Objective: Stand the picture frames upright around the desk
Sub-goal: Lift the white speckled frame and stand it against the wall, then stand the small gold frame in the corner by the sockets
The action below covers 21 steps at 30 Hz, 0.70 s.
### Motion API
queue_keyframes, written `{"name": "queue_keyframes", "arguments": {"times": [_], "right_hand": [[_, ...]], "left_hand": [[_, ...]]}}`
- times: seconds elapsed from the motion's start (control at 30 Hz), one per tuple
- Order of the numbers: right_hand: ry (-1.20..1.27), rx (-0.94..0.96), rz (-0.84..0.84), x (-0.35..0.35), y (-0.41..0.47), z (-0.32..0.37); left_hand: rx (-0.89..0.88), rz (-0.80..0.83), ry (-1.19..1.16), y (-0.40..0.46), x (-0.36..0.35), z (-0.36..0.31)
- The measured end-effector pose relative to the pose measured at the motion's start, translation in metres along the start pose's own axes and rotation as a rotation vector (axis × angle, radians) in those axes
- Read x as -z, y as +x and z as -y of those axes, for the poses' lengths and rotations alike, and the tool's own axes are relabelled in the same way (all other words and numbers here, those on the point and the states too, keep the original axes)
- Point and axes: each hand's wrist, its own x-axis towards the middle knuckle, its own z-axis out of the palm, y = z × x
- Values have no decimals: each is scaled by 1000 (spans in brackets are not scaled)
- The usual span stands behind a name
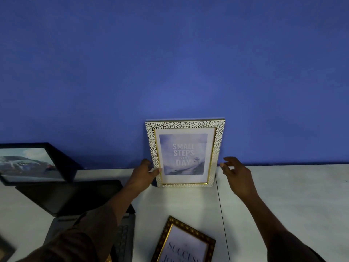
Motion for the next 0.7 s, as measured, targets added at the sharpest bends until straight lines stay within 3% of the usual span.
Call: {"name": "queue_keyframes", "arguments": {"times": [0.33, 0.7], "right_hand": [[-27, -250, 226, -42, -155, -75], [-62, -431, 332, -80, -282, -105]], "left_hand": [[199, 174, 40, -95, -70, 82], [295, 244, 139, -180, -105, 140]]}}
